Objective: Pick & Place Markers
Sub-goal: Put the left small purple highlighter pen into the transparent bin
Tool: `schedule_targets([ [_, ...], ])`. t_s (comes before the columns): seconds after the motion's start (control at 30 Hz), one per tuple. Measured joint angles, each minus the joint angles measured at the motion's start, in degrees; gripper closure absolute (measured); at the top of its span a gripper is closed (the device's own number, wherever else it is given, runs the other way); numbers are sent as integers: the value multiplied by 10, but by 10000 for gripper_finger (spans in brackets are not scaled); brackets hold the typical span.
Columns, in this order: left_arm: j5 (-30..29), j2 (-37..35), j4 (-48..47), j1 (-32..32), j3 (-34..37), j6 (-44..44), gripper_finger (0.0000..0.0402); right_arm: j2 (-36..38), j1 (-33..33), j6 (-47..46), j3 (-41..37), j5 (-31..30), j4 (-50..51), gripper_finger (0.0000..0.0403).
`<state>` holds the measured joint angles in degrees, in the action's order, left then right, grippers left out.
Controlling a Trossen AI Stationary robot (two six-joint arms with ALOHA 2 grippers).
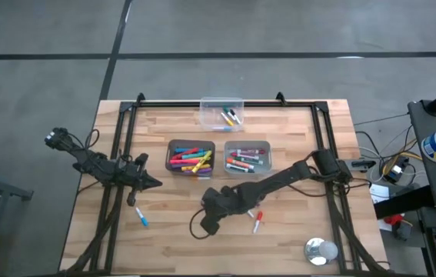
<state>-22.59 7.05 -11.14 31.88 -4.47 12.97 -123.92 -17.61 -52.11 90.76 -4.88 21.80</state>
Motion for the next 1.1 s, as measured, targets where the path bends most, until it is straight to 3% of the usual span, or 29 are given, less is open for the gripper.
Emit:
schedule_targets([
  [0.23,0,0,0,0,0,0,401,1,-7,41,1,-43,-32,378],
  [0.5,0,0,0,0,0,-3,401,1,-11,28,-1,-54,-4,286],
  [0.63,0,0,0,0,0,-3,401,1,-9,44,-4,-60,10,259],
  [0.83,0,0,0,0,0,-6,401,1,-23,119,-14,-88,2,259],
  [1.1,0,0,0,0,0,-7,401,1,-42,137,-29,-143,1,279],
])
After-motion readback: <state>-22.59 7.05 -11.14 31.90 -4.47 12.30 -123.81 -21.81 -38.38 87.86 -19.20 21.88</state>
